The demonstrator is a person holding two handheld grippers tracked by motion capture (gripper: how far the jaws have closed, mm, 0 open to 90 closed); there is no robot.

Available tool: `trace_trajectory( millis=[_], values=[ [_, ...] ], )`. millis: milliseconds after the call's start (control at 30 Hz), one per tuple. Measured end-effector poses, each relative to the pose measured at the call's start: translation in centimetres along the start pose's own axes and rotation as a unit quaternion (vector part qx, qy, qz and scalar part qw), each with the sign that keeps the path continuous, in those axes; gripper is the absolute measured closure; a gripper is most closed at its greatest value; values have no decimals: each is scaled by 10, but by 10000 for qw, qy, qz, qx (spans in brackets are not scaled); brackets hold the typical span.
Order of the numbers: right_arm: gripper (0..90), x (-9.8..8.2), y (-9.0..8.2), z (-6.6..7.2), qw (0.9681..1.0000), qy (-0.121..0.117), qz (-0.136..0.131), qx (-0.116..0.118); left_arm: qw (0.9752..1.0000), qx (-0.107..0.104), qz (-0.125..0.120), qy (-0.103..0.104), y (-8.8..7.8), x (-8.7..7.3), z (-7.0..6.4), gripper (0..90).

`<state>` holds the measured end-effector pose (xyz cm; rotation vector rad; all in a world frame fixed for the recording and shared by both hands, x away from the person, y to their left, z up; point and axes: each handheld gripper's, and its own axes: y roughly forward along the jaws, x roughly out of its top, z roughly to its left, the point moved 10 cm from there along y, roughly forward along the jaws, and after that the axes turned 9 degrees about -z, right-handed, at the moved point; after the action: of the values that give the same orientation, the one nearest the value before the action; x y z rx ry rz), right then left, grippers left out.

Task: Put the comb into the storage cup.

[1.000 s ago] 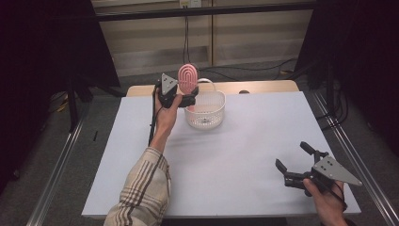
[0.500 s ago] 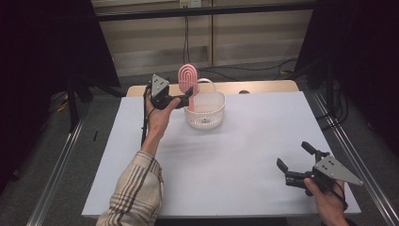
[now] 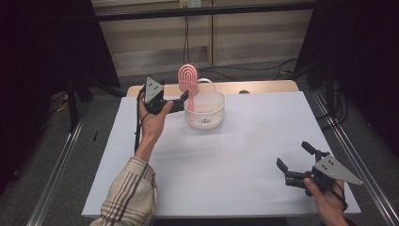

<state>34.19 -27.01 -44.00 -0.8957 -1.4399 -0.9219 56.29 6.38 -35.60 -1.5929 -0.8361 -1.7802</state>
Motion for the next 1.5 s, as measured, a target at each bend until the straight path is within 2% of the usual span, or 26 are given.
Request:
trace_trajectory(
  millis=[67,200,333,367,567,600,633,667,700,767,1133,1367,1500],
  values=[
    [0,1,0,1,10000,-20,-3,4,9999,-22,-100,-136,-5,4,-1,15],
    [0,2,-1,4,10000,-34,-21,12,9999,-17,-93,-48,-12,6,-3,15],
    [0,3,-1,4,10000,-46,-27,21,10000,20,-64,-74,-23,4,-1,16],
    [0,3,-1,4,10000,-35,-27,12,9997,14,-88,-226,-26,4,-1,16],
    [0,2,0,4,10000,-55,-19,-4,9996,94,-91,-242,-40,3,1,18],
    [0,2,0,4,10000,-59,-15,5,9993,47,-85,-351,-43,5,0,26],
    [0,2,-1,4,10000,-63,-13,3,9992,91,-87,-376,-46,6,0,35],
    [0,3,-1,4,10000,-72,-19,0,9995,143,-58,-272,-48,7,1,41],
    [0,3,-1,4,10000,-71,-19,2,9994,181,-63,-291,-50,8,0,41],
    [0,3,-1,4,10000,-71,-21,-1,9989,102,-98,-440,-54,10,-2,41],
    [0,3,-1,4,10000,-80,-15,-3,9986,339,-252,-317,-72,12,1,37],
    [0,3,-1,5,10000,-94,-26,11,9988,291,-141,-359,-84,7,-2,37],
    [0,3,-1,5,10000,-93,-26,14,9987,355,-87,-358,-92,1,-1,36]
  ],
)
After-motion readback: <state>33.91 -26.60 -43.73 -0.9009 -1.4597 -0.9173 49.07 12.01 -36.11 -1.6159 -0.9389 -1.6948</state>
